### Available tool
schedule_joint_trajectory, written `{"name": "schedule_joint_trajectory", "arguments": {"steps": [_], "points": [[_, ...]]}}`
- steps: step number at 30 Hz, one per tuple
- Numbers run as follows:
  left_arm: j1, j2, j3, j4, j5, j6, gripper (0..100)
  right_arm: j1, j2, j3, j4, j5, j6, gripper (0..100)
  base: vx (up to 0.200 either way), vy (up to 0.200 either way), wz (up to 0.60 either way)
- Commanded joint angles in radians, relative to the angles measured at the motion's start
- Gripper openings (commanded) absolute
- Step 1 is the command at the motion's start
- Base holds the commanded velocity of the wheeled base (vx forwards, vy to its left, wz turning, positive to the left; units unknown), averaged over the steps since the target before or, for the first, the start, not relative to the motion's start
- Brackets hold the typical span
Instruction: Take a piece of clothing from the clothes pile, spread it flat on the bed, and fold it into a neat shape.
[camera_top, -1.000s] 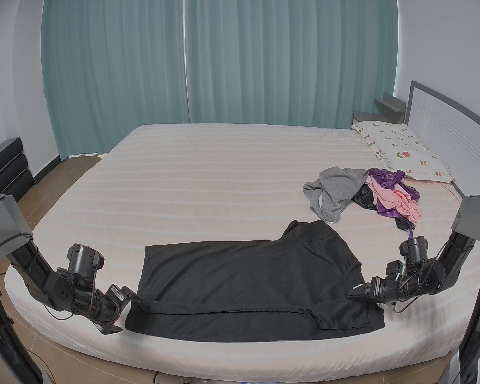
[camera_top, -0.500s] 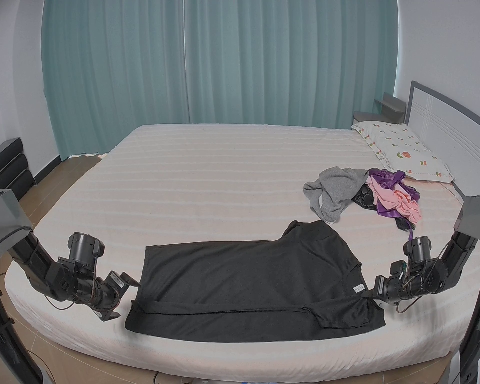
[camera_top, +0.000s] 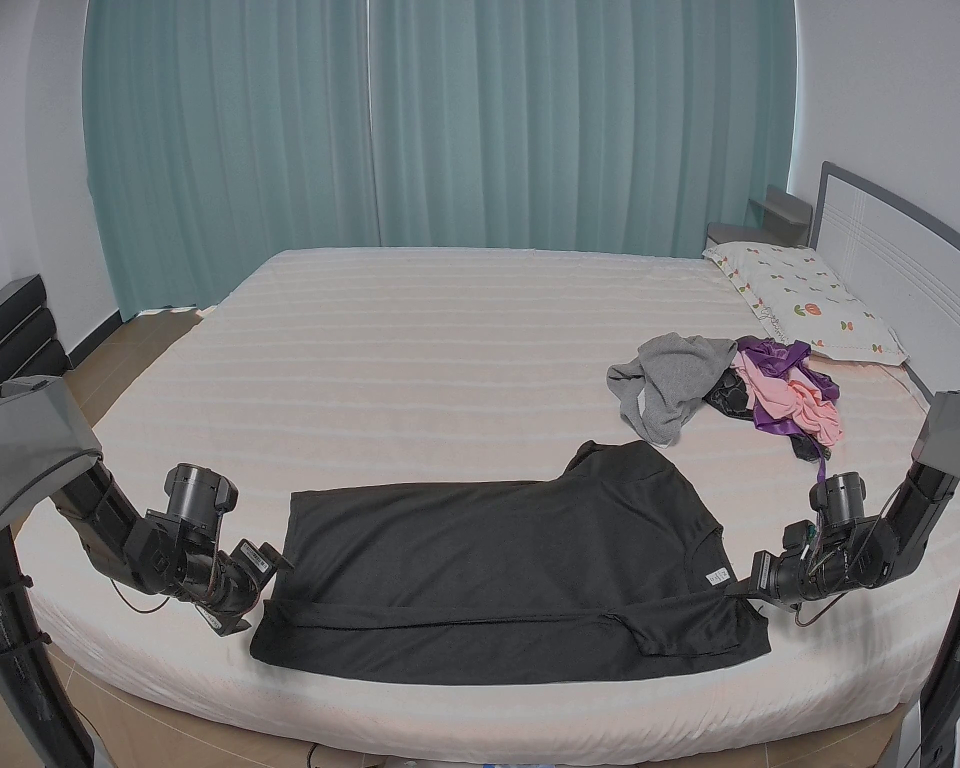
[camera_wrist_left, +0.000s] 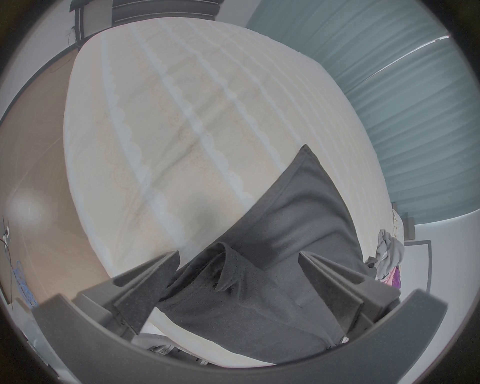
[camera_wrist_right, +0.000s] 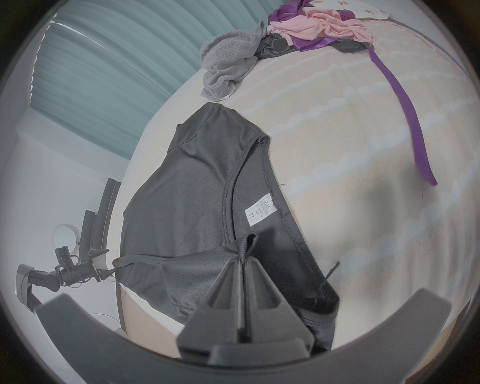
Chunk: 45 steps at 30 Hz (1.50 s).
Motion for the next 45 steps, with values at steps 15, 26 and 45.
{"name": "schedule_joint_trajectory", "arguments": {"steps": [15,26,45], "points": [[0.003,0.045,-0.050,0.000,0.040,-0.078,0,0.000,-0.002,0.003,-0.002,0.000,0.000,0,0.000,0.000,0.00],[0.037,0.048,-0.052,-0.002,0.050,-0.102,0,-0.002,-0.001,-0.006,-0.002,-0.001,0.003,0,0.000,0.000,0.00],[0.035,0.061,-0.080,0.006,0.049,-0.160,100,0.011,0.018,-0.009,-0.082,-0.021,0.058,100,0.000,0.000,0.00]]}}
